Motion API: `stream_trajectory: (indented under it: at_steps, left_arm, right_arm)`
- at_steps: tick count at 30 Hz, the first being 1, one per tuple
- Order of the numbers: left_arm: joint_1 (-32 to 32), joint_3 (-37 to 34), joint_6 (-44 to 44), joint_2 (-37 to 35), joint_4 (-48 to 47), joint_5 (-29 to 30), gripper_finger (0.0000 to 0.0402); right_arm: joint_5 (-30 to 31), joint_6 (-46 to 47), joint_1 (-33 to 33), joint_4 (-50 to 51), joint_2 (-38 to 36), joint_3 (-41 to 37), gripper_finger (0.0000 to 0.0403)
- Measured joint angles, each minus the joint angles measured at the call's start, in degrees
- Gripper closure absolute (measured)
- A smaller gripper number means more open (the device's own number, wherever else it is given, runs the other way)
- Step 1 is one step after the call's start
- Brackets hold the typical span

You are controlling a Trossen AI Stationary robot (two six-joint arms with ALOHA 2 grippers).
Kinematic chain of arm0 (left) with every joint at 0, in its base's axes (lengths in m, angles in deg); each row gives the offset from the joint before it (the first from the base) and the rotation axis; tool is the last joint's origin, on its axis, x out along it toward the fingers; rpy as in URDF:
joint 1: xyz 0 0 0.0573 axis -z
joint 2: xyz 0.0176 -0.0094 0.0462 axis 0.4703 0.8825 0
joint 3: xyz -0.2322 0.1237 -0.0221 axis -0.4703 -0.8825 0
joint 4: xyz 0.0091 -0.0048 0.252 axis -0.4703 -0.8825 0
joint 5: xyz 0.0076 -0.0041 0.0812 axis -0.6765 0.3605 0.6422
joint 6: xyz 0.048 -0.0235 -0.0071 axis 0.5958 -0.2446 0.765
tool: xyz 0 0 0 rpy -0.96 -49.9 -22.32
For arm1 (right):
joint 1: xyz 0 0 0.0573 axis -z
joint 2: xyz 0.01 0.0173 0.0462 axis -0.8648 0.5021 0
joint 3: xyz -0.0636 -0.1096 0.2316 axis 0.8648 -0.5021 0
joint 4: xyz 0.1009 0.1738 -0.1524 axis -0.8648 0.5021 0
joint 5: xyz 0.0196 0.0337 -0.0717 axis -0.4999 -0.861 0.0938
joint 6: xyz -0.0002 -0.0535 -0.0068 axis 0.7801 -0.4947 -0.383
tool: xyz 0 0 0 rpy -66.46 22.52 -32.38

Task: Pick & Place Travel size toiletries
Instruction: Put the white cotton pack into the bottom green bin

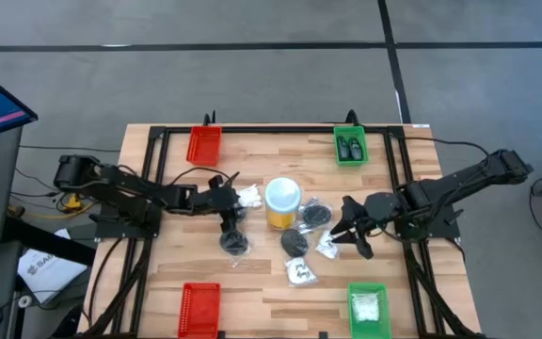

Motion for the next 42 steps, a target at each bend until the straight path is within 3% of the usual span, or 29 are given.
stream_trajectory:
  at_steps: [15, 23, 27, 32, 42]
  left_arm:
    - [-0.1, 0.0, 0.0, 5.4, 1.3, 0.5, 0.0230]
    - [-0.1, 0.0, -0.2, 9.6, 2.4, 3.5, 0.0235]
    - [-0.1, 0.1, -0.2, 9.9, 2.6, 3.8, 0.0281]
    - [-0.1, 0.1, -0.2, 9.3, 2.6, 3.7, 0.0383]
    - [-0.1, 0.1, -0.6, 9.3, 3.1, 4.3, 0.0401]
  right_arm:
    - [0.0, -2.6, 2.9, -0.1, 5.8, 0.0, 0.0290]
    - [0.0, -2.8, 2.9, -0.5, 6.5, 0.0, 0.0290]
    - [0.0, -2.8, 2.9, -1.3, 6.5, 0.0, 0.0290]
    - [0.0, -2.8, 2.9, -1.4, 6.5, 0.0, 0.0290]
    - [0.7, -5.4, 2.8, -4.2, 10.8, 0.0, 0.0290]
